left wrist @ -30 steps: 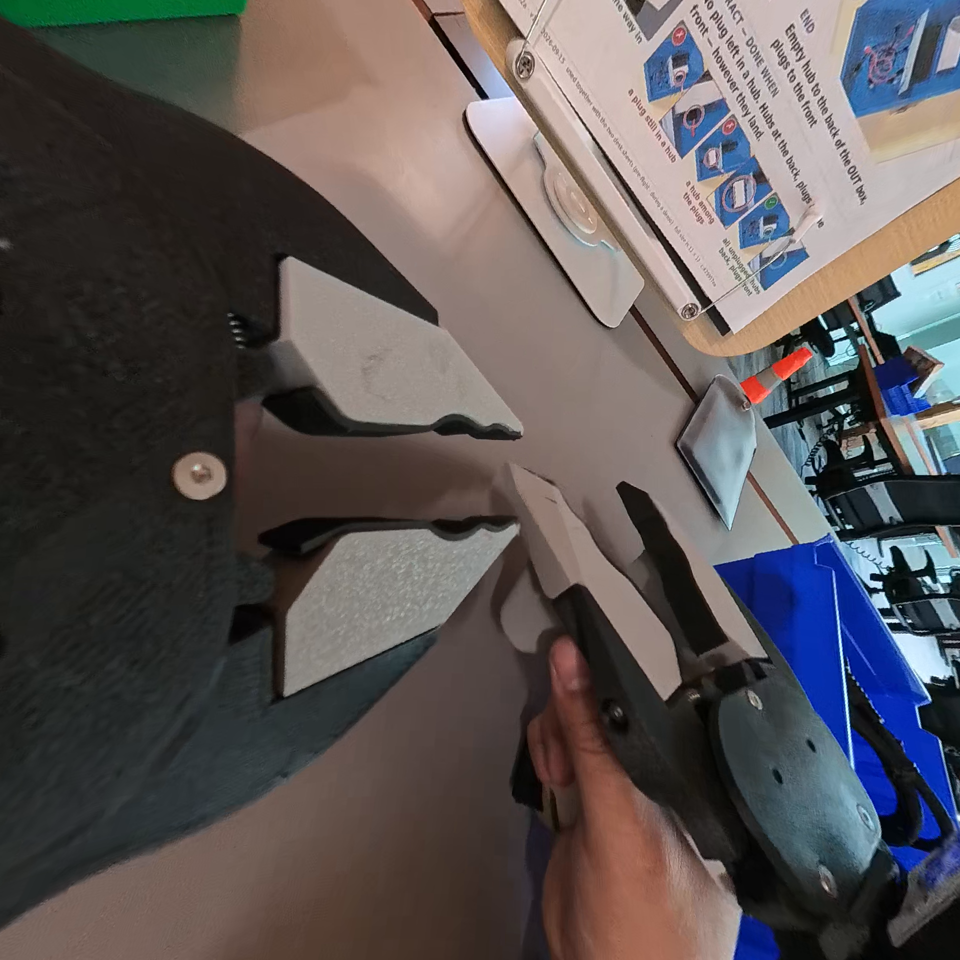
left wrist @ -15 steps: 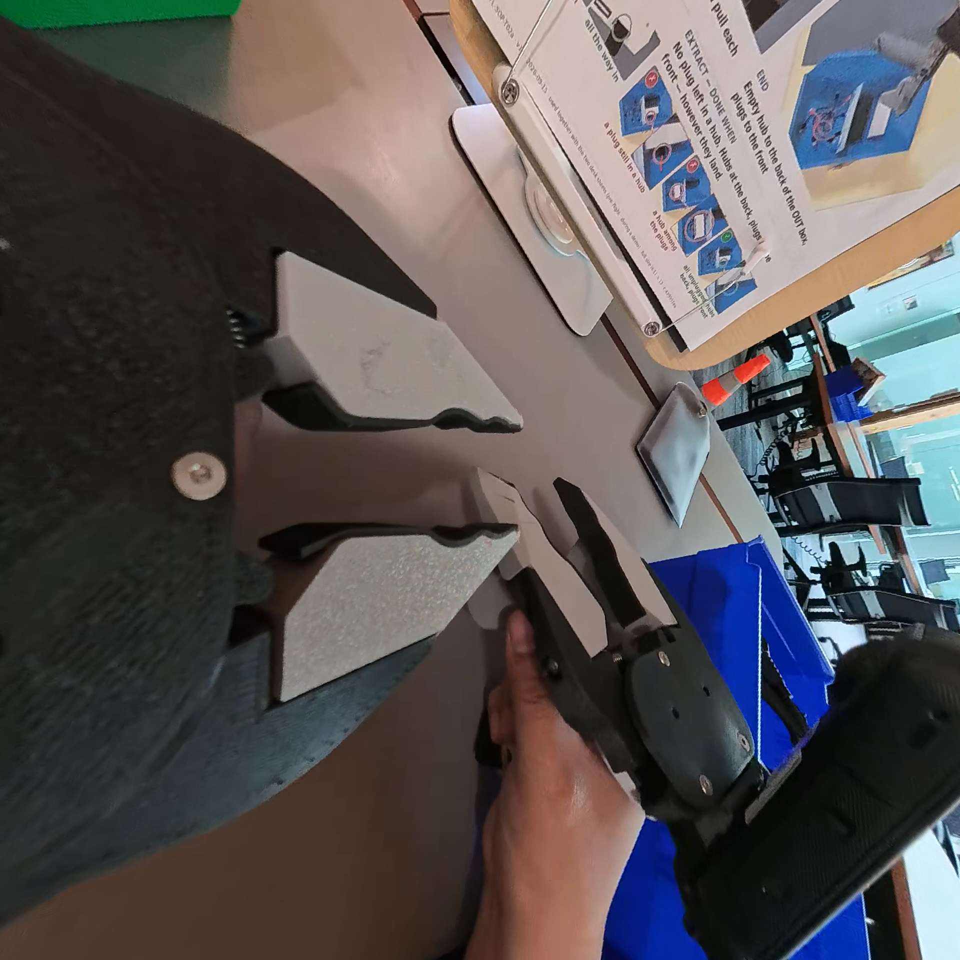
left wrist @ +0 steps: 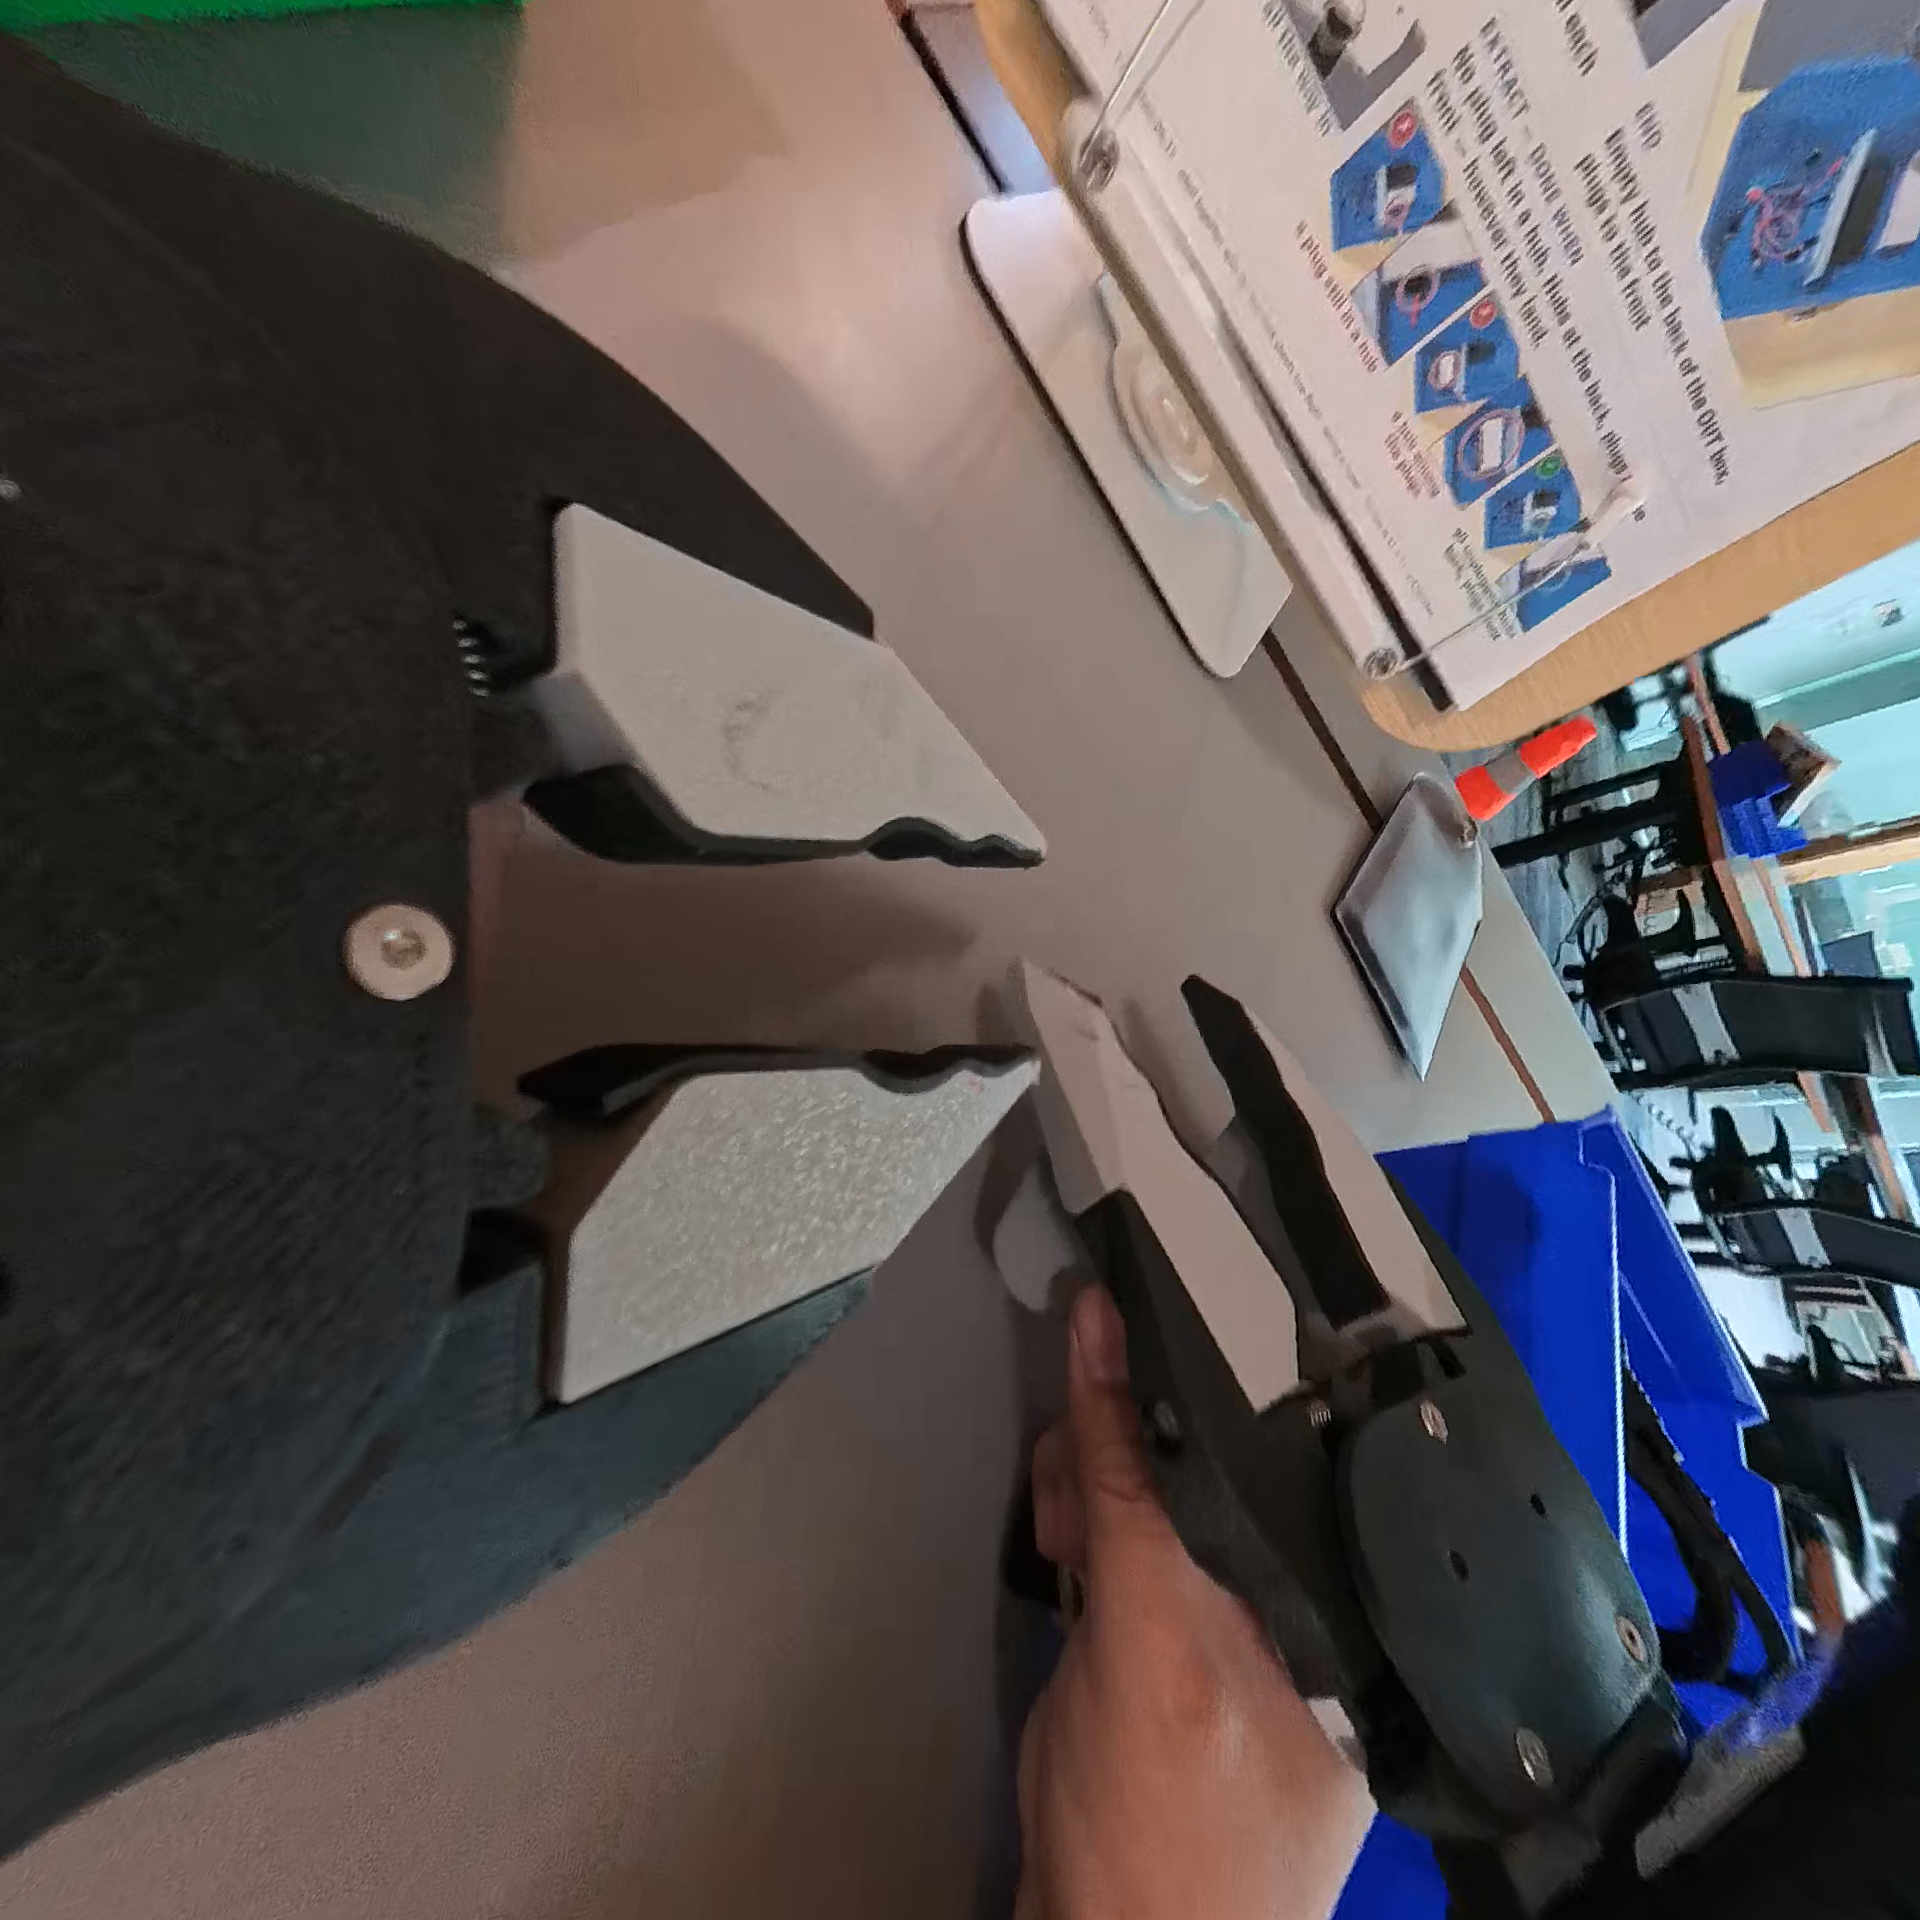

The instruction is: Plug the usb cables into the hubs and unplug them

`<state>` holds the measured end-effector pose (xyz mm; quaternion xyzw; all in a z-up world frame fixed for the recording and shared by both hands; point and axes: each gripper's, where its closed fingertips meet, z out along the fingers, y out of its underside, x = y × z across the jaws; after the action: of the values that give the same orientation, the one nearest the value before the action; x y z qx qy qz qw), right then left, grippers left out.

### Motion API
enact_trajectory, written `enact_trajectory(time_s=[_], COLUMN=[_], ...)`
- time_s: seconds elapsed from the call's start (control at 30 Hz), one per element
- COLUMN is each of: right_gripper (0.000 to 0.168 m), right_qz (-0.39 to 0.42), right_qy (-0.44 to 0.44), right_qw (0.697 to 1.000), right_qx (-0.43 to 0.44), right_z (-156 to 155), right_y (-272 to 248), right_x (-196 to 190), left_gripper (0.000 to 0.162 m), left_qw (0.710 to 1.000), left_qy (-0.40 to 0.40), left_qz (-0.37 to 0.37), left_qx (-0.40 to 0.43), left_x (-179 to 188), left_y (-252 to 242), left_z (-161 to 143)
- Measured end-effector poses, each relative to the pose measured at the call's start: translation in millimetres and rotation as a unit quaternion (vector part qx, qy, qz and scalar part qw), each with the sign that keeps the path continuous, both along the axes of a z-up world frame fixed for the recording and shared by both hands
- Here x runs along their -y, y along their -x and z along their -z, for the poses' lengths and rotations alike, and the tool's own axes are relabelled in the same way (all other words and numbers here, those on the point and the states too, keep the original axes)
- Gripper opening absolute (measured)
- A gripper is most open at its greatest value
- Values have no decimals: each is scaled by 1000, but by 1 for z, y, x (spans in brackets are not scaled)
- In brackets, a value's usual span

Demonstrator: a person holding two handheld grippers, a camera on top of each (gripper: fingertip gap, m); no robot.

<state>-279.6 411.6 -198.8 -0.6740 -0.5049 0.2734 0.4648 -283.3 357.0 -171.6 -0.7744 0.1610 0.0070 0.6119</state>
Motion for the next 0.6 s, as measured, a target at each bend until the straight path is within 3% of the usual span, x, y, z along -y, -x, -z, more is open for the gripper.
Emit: enact_trajectory(time_s=[0.13, 0.27, 0.37, 0.47, 0.6], right_gripper=[56, 56, 56, 56, 56], right_qz=[-4, -11, -13, -16, -21], right_qy=[-8, 0, 5, 7, 13], right_qw=[1000, 1000, 1000, 1000, 1000], right_qx=[0, -1, -5, -6, -10], right_z=[-1, 0, -2, -3, -3], right_y=[1, 2, 1, 2, 3], right_x=[2, 4, 4, 6, 8], left_gripper=[39, 41, 42, 40, 40], left_qw=[997, 992, 995, 997, 972], left_qy=[22, 43, 50, 50, 122], left_qz=[59, 99, 57, -56, -198], left_qx=[52, 72, 63, 13, -26], left_x=[35, 79, 99, 106, 107], left_y=[-26, -15, 47, 148, 278], left_z=[-15, -63, -109, -142, -129])
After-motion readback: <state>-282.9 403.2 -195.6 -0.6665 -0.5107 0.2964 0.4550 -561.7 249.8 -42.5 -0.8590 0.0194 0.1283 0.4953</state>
